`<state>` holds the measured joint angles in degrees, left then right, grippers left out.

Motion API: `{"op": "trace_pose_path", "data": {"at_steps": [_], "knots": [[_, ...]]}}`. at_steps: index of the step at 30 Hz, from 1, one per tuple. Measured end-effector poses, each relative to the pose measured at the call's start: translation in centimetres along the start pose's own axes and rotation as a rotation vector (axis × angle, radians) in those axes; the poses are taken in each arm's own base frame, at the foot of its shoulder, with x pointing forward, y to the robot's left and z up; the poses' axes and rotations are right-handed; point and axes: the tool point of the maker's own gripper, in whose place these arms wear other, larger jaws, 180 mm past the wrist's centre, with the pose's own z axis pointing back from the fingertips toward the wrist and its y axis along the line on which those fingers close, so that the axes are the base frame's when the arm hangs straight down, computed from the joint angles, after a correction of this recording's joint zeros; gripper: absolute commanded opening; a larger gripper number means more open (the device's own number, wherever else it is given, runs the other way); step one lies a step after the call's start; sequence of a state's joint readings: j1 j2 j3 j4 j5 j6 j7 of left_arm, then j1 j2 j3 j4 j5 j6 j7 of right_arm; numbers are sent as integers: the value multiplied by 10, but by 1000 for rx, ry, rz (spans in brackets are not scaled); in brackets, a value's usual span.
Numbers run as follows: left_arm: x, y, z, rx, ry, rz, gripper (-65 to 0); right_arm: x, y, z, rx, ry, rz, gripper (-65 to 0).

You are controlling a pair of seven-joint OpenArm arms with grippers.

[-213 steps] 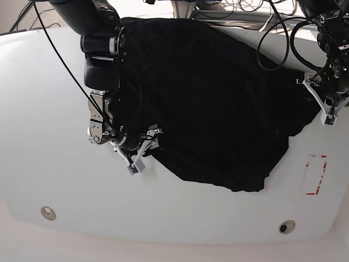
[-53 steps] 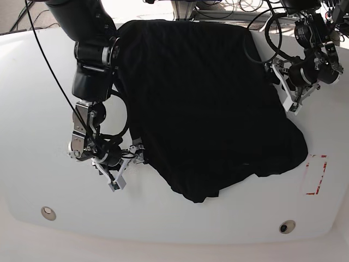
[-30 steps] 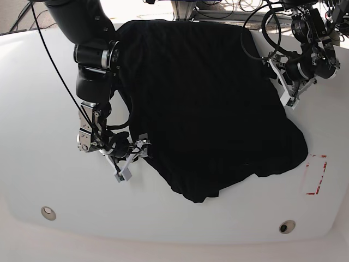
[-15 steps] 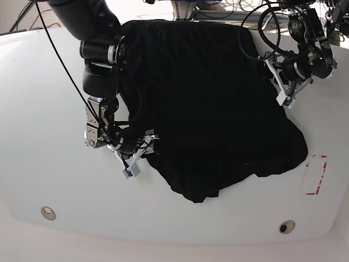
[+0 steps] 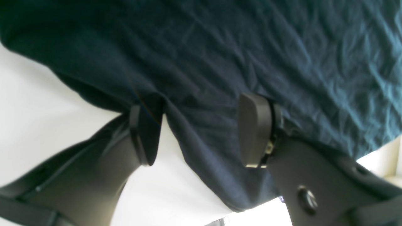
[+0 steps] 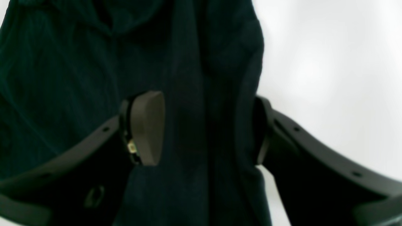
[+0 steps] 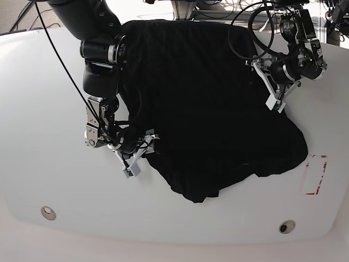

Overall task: Layout the t-shirt on the table in an organized manner, then fold the t-shirt properly
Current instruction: 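Hold the shirt with the right gripper and regrasp with the left gripper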

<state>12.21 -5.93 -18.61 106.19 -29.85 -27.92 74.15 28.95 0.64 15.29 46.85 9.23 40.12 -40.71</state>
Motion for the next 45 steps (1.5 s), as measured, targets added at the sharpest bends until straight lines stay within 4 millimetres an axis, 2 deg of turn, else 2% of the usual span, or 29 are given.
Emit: {"op": "trace_pose_path", "data": {"at_steps": [8, 19, 29, 32, 34, 36, 37, 38, 39, 41, 42, 45], "knots": [[-17, 4, -11, -14, 53, 50, -292, 1, 0, 0, -1, -2, 2, -285], [-20, 8, -11, 2, 60, 103, -292, -2, 0, 1, -3, 16, 6, -285], [-20, 7, -20, -30, 52, 139, -300, -2, 0, 1, -3, 18, 6, -285], [-20, 7, -20, -31, 49, 140, -356, -2, 0, 1, -2, 18, 7, -289], [-20, 7, -20, -31, 48, 142, -421, -2, 0, 1, -3, 17, 6, -308], [-21, 8, -22, -33, 51, 148, -497, -2, 0, 2, -3, 17, 7, -365], [-21, 9, -24, -34, 51, 153, -539, -2, 0, 1, -3, 18, 6, -428], [-20, 9, -25, -37, 47, 156, -550, -2, 0, 2, -4, 19, 7, -452], [-20, 9, -26, -40, 43, 162, -574, -3, 0, 2, -4, 23, 6, -533], [-14, 10, -29, -49, 31, 169, -582, -6, -1, 2, -7, 35, 8, -625], [-13, 10, -31, -54, 28, 175, -586, -7, -2, 2, -9, 38, 9, -650], [-3, 12, -36, -68, 5, 189, -587, -10, -2, 1, -8, 47, 5, -629]]}}
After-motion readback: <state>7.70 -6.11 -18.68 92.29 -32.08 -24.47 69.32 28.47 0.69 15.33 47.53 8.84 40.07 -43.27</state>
